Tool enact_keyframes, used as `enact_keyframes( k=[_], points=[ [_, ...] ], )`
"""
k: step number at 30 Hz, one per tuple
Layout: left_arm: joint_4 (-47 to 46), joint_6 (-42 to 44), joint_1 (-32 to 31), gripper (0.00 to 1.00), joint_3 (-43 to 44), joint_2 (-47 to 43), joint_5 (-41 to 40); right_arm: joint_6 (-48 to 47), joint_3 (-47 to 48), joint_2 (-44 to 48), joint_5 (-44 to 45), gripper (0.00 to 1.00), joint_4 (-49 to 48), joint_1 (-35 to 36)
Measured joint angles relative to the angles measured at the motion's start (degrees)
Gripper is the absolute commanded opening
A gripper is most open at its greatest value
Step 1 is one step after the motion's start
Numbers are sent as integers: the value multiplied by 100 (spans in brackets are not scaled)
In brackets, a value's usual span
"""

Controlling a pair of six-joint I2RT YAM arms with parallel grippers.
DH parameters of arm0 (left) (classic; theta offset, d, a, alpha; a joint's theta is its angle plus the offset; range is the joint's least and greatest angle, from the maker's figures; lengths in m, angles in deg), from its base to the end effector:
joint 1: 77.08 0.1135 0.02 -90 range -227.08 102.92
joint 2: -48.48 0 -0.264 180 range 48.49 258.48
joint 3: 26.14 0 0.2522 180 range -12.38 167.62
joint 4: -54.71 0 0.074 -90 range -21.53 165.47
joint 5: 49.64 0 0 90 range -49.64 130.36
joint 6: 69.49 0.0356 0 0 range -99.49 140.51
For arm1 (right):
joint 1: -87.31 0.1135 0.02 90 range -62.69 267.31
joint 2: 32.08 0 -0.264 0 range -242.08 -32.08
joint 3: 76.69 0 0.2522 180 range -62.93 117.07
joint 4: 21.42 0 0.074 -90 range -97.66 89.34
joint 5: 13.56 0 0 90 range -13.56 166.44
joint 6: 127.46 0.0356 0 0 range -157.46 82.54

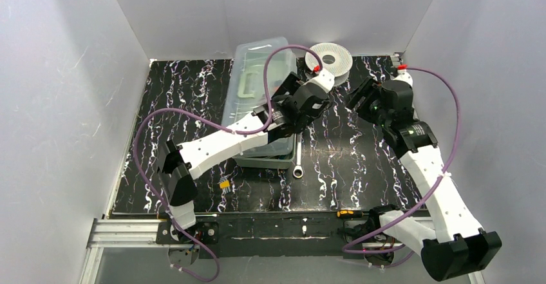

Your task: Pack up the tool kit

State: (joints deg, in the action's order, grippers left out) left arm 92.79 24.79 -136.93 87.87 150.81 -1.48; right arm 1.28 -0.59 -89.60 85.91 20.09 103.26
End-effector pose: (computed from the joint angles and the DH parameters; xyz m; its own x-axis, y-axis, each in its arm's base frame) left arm 0.2282 -0.3455 0.3778 -0.1970 0.4499 -0.8711 0.3598 0.8597 0.3626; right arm 0.2110 0.0542 0.3741 -0.3706 0.5360 -0.7585 0.1366 0.8392 0.5263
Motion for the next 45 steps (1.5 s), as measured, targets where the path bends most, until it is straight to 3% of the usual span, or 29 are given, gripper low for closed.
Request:
enact_keyframes(
  k=[5, 8, 15, 18, 19, 21, 29, 37, 45],
  points=[
    [46, -1519, 428, 89, 302, -46, 2800, -70, -129, 236, -68, 78, 20, -229],
    [-101, -2341, 1049, 92, 271, -155, 4293, -205, -450, 245, -671, 77, -229, -358],
    [-501, -3445, 2765, 95, -984, -1641, 6144, -70, -754, -973, -2221, 64, -791, -632],
    [-549, -3622, 3536, 98, -1436, -2277, 6577, 153, -789, -1663, -2592, 44, -1093, -710],
    [-560, -3633, 3801, 98, -1572, -2470, 6662, 205, -791, -1875, -2695, 34, -1196, -734],
    [-575, -3633, 4162, 98, -1805, -2730, 6763, 356, -791, -2310, -2911, 3, -1471, -782],
    [-498, -3574, 5025, 98, -2109, -2625, 7340, 802, -476, -4146, -3775, 1, -2288, -861],
    [-605, -3569, 5069, 98, -2116, -2199, 7659, 1473, -59, -5372, -4715, 1, -3593, -857],
    [-778, -3576, 5073, 98, -2085, -1434, 7906, 2267, 31, -6030, -5362, 1, -4863, -562]
  ],
)
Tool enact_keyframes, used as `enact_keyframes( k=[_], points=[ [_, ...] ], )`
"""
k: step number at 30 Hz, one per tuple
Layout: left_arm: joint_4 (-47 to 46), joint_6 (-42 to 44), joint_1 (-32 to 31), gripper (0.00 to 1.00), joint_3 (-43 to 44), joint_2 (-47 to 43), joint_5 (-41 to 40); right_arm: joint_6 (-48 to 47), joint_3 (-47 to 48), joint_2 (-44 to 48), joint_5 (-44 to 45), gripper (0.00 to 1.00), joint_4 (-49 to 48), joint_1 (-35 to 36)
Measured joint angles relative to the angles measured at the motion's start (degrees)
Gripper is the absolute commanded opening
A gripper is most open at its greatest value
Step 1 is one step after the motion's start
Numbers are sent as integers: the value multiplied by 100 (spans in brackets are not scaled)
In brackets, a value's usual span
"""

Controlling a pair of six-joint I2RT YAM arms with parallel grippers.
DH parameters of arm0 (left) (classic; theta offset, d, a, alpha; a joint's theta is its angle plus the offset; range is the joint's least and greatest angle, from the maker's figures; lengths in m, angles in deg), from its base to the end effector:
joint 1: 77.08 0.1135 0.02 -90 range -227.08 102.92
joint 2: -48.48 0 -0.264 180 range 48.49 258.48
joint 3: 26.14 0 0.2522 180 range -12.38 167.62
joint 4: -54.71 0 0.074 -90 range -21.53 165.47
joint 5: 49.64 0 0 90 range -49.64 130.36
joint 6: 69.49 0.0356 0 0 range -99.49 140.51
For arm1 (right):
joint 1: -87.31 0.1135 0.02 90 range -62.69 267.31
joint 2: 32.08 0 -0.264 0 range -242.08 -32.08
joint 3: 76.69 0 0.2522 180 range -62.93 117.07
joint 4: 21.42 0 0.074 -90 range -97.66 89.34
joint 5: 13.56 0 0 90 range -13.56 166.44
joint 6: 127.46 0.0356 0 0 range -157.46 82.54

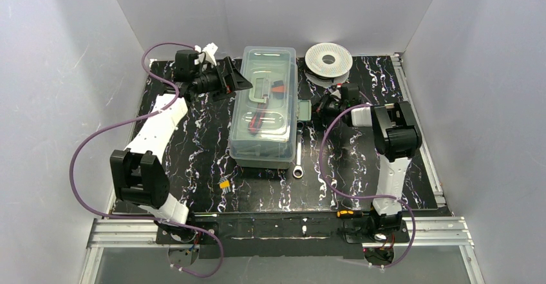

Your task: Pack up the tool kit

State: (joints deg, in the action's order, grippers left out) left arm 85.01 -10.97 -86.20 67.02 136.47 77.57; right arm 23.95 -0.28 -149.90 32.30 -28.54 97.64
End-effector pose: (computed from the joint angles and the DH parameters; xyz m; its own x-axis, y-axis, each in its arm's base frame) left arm 0.3467 -0.0775 0.3566 -0.7058 -0.3079 -0.6380 0.3497 0.6318 -0.6918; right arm 0.4034 0.0987 0.1241 -0.8753 0.4810 -0.0509 0.1542 0.3772 0.9132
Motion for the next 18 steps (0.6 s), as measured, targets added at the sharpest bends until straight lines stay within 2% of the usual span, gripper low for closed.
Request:
enact_keyframes(
  k=[5, 10, 18],
  points=[
    [-57, 157, 0, 98, -57, 205, -201, 363, 254, -334, -219, 1, -671, 334],
    [-404, 249, 24, 95, -188, 260, -15, 1049, 225, -627, -468, 1, -1733, 319],
    [-748, 363, 105, 92, -273, 675, 179, 1353, -179, -378, -579, 1, -2583, 293]
  ],
)
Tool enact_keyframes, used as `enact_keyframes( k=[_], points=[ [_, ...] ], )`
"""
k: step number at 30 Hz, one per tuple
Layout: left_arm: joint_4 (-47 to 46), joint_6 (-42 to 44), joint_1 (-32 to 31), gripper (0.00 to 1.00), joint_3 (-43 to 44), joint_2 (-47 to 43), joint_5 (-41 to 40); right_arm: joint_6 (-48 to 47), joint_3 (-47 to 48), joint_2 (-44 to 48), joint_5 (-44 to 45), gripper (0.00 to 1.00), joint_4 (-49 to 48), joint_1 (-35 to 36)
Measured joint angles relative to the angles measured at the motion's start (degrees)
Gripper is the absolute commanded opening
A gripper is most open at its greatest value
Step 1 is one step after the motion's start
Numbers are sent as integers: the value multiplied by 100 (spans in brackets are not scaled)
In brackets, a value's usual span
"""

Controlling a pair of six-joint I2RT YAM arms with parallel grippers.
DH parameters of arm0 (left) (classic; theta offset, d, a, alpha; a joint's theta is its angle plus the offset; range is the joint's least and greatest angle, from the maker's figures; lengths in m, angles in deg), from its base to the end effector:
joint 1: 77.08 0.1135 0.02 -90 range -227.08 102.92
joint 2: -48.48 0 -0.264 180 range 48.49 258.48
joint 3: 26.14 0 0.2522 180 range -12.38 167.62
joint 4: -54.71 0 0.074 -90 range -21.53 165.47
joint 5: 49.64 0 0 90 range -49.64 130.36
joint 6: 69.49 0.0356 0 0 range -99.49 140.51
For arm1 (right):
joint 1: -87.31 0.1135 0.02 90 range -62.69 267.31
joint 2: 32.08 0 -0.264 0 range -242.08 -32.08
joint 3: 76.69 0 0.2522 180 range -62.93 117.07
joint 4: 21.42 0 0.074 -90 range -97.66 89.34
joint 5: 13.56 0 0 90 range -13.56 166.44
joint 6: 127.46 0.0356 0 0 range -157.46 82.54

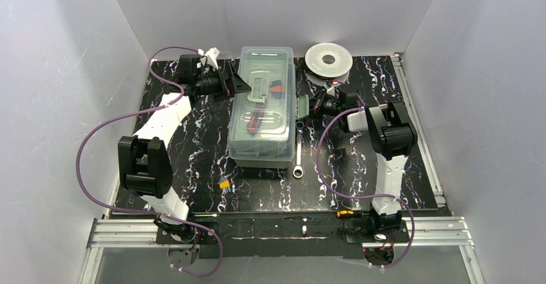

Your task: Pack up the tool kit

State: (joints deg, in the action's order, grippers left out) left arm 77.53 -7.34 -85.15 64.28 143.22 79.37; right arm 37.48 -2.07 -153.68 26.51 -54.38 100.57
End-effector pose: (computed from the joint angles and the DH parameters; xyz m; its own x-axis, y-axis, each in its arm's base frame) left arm 0.3768 -0.0761 0.3112 -0.7094 -0.2660 -0.6527 0.3758 0.6406 -0.6696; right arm 0.4069 0.1239 0.1305 -0.9017 0.4262 -0.0731 0.0016 0.1722 0.9851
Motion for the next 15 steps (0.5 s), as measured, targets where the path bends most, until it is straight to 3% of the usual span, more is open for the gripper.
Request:
enact_keyframes(
  k=[9, 12, 15],
  points=[
    [-52, 44, -2, 91, -46, 11, -2, -50, -354, 352, -26, 1, 46, 39],
    [-50, 76, -2, 91, -46, 11, -2, -590, -271, 632, 127, 1, 992, 92],
    [-42, 129, -17, 91, -46, 11, -22, -1447, 162, 953, 627, 1, 2535, 208]
  ],
)
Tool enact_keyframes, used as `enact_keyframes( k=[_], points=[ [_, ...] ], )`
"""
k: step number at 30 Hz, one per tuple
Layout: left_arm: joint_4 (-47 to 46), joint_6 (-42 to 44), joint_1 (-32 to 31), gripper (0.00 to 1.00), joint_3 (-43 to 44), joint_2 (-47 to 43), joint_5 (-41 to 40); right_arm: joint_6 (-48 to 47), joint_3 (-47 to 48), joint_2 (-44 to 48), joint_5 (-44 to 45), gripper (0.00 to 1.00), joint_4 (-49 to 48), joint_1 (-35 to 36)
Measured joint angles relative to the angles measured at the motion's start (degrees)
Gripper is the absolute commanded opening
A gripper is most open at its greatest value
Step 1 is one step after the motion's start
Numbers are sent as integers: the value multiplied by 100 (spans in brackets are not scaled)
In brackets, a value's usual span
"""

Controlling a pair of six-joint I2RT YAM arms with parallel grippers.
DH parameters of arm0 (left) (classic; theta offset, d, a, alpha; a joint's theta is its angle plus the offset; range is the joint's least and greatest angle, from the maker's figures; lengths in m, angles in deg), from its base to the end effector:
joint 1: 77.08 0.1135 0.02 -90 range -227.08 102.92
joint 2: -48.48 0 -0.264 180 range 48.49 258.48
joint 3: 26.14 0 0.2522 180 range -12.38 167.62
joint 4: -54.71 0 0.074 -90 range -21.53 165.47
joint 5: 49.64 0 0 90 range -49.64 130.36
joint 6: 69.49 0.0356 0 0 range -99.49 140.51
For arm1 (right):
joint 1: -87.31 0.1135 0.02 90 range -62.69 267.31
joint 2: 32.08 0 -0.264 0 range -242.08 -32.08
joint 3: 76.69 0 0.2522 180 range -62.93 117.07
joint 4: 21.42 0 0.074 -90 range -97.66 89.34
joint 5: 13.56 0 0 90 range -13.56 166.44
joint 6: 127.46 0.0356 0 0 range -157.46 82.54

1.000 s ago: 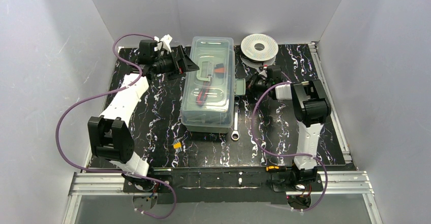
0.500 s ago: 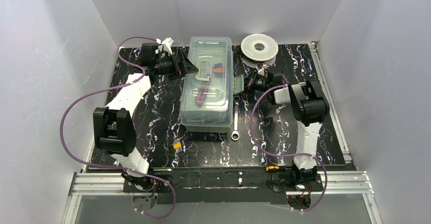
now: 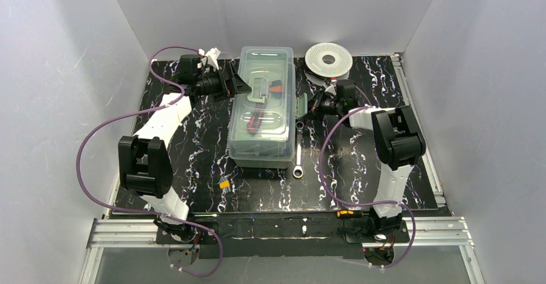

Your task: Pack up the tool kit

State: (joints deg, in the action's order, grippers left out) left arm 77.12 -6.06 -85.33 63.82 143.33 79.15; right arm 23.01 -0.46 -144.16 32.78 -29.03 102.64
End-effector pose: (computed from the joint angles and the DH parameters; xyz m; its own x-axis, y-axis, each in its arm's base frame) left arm 0.3768 -0.0772 0.3084 -0.7024 -0.2504 -0.6662 0.3898 0.6479 -0.6545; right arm 0.3904 0.1325 0.1632 -0.9017 0.4055 -0.1500 0.0137 0.3735 0.9275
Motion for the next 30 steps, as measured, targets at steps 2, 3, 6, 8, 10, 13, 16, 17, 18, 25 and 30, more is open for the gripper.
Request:
enact_keyframes(
  k=[2, 3, 6, 8, 10, 13, 16, 17, 18, 25, 30],
  points=[
    [11, 42, -13, 91, 0, 0, -33, -494, 317, 125, 382, 1, 872, 85],
    [20, 57, -17, 91, 0, 0, -44, -715, 463, 186, 592, 1, 1259, 133],
    [33, 87, -20, 91, 0, 0, -48, -1331, 964, 264, 1263, 1, 2409, 299],
    [35, 103, -22, 91, 0, 11, -48, -1773, 1399, 262, 1825, 1, 3180, 452],
    [37, 103, -22, 91, 0, 33, -46, -2092, 1779, 249, 2343, 1, 3838, 592],
    [37, 103, -22, 91, 0, 37, -46, -2509, 2302, 173, 3099, 1, 4612, 815],
    [37, 101, -24, 91, 0, 39, -46, -2826, 2789, 24, 3849, 1, 5248, 1062],
    [37, 101, -24, 91, 0, 42, -44, -2909, 2922, -31, 4054, 1, 5401, 1132],
    [37, 101, -24, 91, 0, 44, -42, -3003, 3134, -129, 4356, 1, 5628, 1228],
    [39, 105, -28, 91, 2, 48, -44, -3414, 3880, -667, 5641, 1, 6426, 1572],
    [55, 105, -28, 91, 15, 55, -42, -3569, 4063, -861, 6341, 1, 6736, 1685]
  ],
)
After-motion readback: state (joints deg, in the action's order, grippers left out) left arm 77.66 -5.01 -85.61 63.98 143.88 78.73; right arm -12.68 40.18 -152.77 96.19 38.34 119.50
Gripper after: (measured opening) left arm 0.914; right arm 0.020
